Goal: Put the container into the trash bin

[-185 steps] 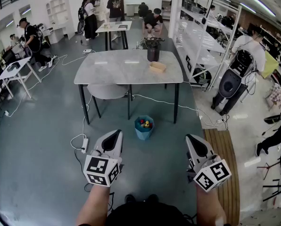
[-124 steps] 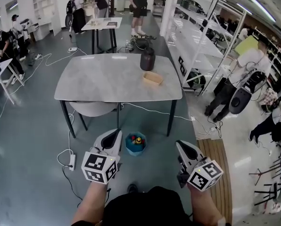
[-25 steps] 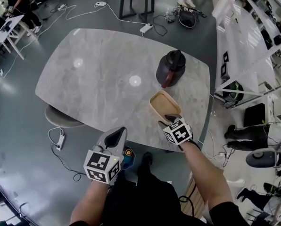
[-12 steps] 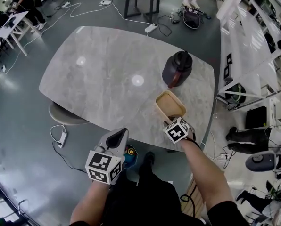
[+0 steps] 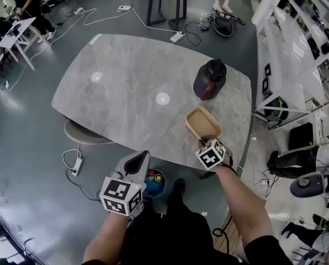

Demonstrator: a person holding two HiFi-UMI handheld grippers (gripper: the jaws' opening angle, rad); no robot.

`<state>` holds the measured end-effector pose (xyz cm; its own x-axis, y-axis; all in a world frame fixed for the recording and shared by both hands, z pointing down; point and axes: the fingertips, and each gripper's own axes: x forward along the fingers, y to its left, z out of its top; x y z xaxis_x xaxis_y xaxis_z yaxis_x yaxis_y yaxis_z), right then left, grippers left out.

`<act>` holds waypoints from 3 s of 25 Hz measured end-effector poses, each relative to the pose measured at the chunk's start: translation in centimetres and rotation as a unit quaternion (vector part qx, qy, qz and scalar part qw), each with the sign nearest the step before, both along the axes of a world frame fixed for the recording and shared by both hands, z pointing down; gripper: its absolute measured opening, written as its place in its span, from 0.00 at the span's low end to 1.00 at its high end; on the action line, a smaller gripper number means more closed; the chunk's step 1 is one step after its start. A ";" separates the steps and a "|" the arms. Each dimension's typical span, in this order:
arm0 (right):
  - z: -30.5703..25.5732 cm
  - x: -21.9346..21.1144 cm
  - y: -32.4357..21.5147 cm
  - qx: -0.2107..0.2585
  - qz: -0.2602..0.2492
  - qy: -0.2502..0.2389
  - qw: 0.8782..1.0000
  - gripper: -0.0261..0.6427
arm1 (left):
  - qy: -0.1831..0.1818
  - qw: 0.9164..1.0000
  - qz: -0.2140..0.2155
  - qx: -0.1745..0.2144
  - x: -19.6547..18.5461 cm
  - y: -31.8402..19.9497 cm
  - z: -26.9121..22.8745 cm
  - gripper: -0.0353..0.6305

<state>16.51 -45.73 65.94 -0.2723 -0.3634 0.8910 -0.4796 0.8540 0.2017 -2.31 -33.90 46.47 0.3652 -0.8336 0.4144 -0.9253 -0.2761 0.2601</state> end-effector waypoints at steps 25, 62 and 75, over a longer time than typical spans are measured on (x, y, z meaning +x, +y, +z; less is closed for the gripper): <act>-17.3 -3.6 16.0 0.121 0.059 -0.149 0.980 0.06 | -0.016 0.994 0.051 0.093 -4.3 8.9 -7.0 0.06; -4.4 -15.1 37.6 -0.016 0.013 -0.168 0.986 0.06 | 0.016 0.999 0.033 0.003 -9.2 22.6 6.0 0.06; 15.6 -16.1 35.3 -0.076 0.001 -0.120 0.990 0.06 | 0.000 0.998 0.030 -0.060 -9.5 19.4 21.4 0.06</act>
